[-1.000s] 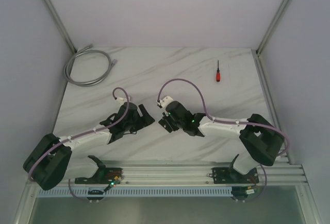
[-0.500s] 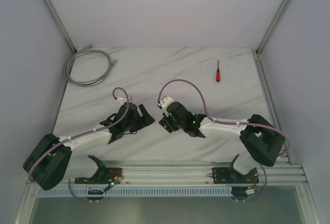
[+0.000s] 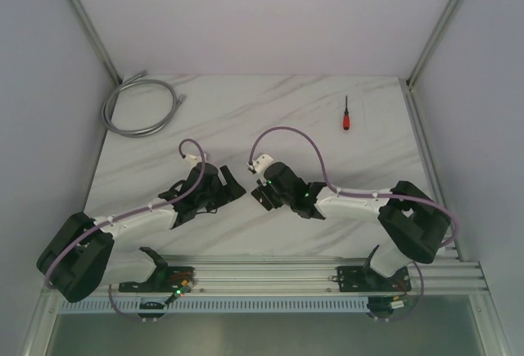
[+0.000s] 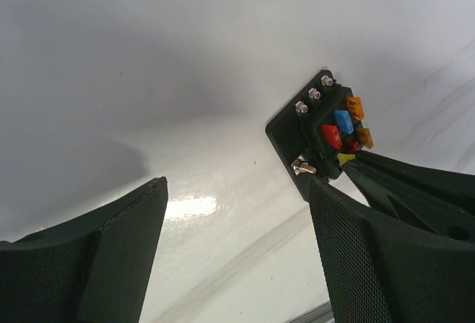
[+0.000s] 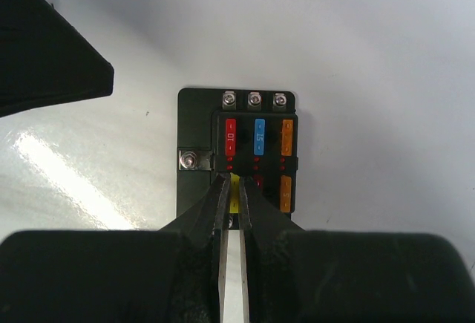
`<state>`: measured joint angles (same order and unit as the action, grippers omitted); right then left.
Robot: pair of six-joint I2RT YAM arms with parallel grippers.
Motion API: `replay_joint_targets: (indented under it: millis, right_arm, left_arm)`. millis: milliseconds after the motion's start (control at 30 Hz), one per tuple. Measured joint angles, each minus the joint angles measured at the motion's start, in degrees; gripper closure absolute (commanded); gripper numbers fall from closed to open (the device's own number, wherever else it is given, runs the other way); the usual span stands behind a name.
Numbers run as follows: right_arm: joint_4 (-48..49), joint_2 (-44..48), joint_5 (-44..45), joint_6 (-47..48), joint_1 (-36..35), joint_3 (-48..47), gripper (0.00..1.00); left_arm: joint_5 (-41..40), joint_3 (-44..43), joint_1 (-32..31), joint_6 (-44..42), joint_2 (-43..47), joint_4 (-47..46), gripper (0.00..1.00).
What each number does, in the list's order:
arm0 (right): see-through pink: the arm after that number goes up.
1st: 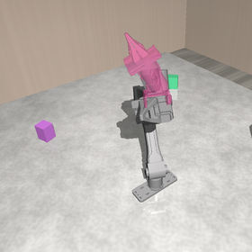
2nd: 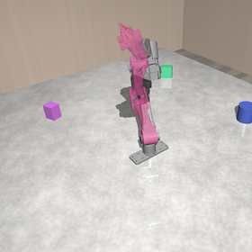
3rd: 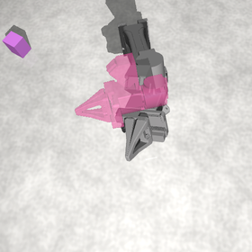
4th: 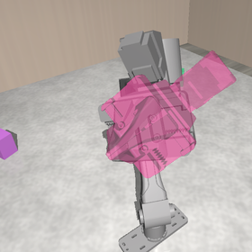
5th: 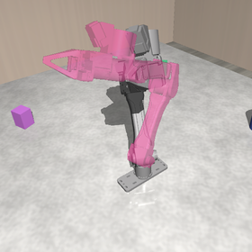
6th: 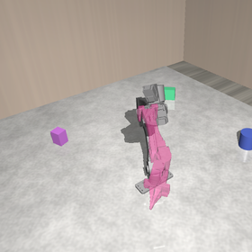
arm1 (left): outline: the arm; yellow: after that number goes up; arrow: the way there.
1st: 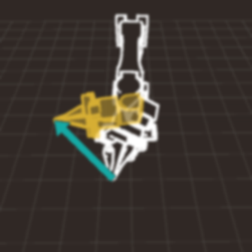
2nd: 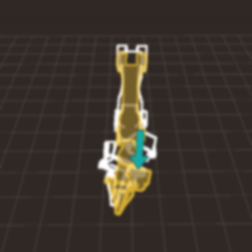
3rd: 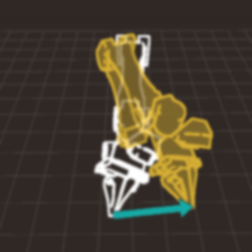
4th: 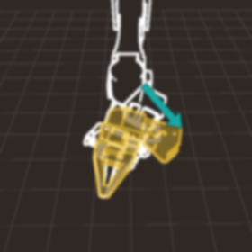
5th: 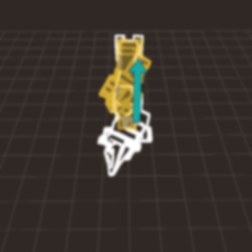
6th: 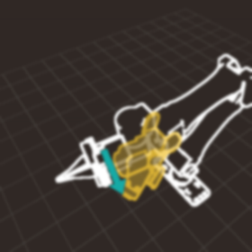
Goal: Snap on the fuse box
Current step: Install the fuse at the fuse box base.
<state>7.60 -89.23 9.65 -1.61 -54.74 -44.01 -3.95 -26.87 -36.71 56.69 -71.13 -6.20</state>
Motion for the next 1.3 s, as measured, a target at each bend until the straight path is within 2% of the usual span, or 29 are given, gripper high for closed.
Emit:
replay_joint_targets:
  millis: [367,533,667,1033,1300]
  right_arm:
    - [0.8,0.3,0.0,0.2,-0.8,0.5,0.97]
    - [0.9,0.3,0.0,0.2,-1.2,0.5,0.86]
    - [0.8,0.3,0.1,0.2,-1.5,0.5,0.83]
    - [-0.7,2.0,-0.5,0.1,-1.8,1.0,0.8]
    - [-1.1,0.9,-1.1,0.1,-1.8,0.9,0.84]
  left_arm:
    - [0.0,0.0,0.0,0.0,0.0,0.0,0.15]
    - [0.0,0.0,0.0,0.0,0.0,0.0,0.14]
    - [0.0,0.0,0.0,0.0,0.0,0.0,0.14]
    - [0.0,0.0,0.0,0.0,0.0,0.0,0.14]
    - [0.0,0.0,0.0,0.0,0.0,0.0,0.14]
